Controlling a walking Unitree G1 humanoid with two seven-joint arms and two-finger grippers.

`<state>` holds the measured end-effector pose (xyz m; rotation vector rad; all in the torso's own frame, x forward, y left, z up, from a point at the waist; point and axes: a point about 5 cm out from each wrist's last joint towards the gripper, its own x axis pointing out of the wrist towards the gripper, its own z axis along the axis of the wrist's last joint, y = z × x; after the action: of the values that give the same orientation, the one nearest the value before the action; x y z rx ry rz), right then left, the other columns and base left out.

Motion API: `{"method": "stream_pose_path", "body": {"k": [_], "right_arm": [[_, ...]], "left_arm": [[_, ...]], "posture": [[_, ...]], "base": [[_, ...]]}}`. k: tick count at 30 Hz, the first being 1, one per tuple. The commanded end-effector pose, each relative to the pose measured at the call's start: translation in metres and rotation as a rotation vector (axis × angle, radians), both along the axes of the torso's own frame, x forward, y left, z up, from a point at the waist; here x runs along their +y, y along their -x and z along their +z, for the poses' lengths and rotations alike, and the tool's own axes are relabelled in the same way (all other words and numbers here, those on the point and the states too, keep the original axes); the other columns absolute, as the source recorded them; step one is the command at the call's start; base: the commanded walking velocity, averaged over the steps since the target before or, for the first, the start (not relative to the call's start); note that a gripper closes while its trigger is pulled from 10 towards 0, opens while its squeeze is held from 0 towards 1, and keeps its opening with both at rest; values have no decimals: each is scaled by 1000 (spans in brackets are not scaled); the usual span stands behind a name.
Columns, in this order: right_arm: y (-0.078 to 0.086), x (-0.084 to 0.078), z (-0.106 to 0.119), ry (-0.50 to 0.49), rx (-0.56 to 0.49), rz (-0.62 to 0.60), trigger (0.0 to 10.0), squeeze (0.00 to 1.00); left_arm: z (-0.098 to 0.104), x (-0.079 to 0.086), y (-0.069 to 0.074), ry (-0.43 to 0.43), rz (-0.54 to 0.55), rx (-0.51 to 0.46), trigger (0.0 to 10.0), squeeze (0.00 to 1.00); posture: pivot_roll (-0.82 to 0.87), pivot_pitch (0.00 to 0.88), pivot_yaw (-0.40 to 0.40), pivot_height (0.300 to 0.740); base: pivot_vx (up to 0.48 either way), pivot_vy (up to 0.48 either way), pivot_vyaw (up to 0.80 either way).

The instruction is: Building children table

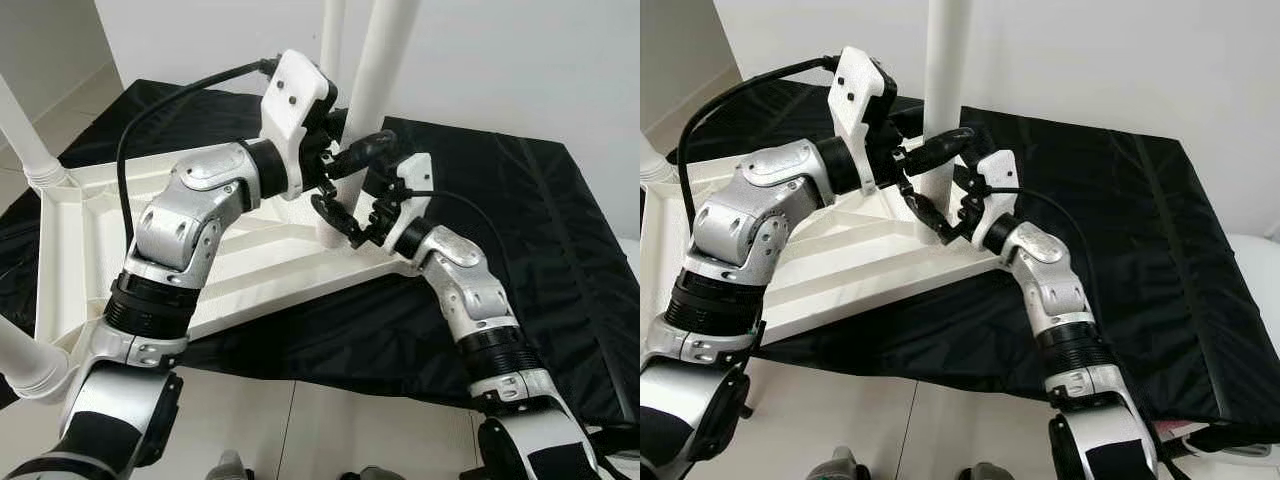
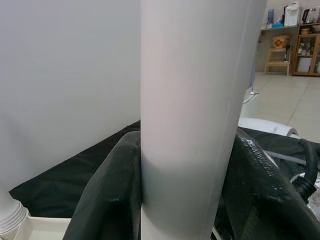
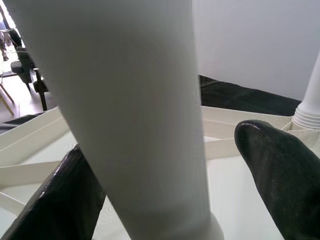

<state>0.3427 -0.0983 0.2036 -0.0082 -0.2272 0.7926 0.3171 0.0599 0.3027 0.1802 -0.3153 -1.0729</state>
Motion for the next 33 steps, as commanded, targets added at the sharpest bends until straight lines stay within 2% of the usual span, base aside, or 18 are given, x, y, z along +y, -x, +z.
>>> {"method": "stream_pose_path", "body": {"k": [1, 8, 9, 10, 11, 12, 26, 27, 28, 29, 31, 32, 33], "right_arm": [[-1, 2, -1, -2, 7, 2, 10000, 0], [0, 6, -1, -7, 8, 12, 10000, 0], [0, 6, -1, -6, 9, 11, 4627, 0], [0, 6, -1, -7, 8, 12, 2157, 0], [0, 6, -1, -7, 8, 12, 2157, 0], [1, 5, 0, -7, 7, 12, 0, 0], [2, 4, 8, -21, -21, 25, 157, 0], [1, 4, 9, -19, -25, 20, 10000, 0], [1, 4, 9, -17, -27, 17, 10000, 0], [0, 4, 10, -16, -29, 11, 10000, 0], [0, 3, 10, -16, -31, 8, 10000, 0], [0, 3, 10, -16, -31, 5, 10000, 0], [-1, 2, 11, -17, -31, -3, 10000, 0]], "left_arm": [[8, -4, 3, 0, -20, -44, 10000, 0], [8, -4, 3, -1, -17, -49, 10000, 0], [8, -5, 3, -1, -17, -50, 10000, 0], [8, -5, 3, -2, -17, -51, 10000, 0], [8, -5, 3, -2, -17, -51, 10000, 0], [8, -5, 4, -2, -18, -51, 10000, 0], [5, -6, 3, -10, -21, -43, 10000, 0], [4, -6, 3, -12, -22, -43, 10000, 0], [4, -6, 4, -14, -23, -43, 10000, 0], [3, -5, 4, -8, -33, -26, 10000, 118], [2, -5, 4, -3, -41, -13, 10000, 118], [3, -4, 4, 9, -43, -8, 10000, 1000], [5, -4, 5, 18, -52, -6, 10000, 1000]], "posture": [[-6, 0, -52, 740], [-5, 0, -54, 740], [-5, 0, -53, 740], [-6, 0, -52, 740], [-6, 0, -52, 740], [-7, 0, -52, 740], [-10, 0, -51, 740], [-11, 0, -49, 740], [-11, 0, -49, 740], [-12, 0, -49, 740], [-12, 0, -49, 740], [-12, 0, -48, 740], [-12, 0, -49, 740]], "base": [[0, 0, 0], [0, 0, 0], [0, 0, 0], [0, 0, 0], [0, 0, 0], [0, 0, 0], [0, 0, 0], [0, 0, 0], [0, 0, 0], [0, 0, 0], [0, 0, 0], [0, 0, 0], [0, 0, 0]]}}
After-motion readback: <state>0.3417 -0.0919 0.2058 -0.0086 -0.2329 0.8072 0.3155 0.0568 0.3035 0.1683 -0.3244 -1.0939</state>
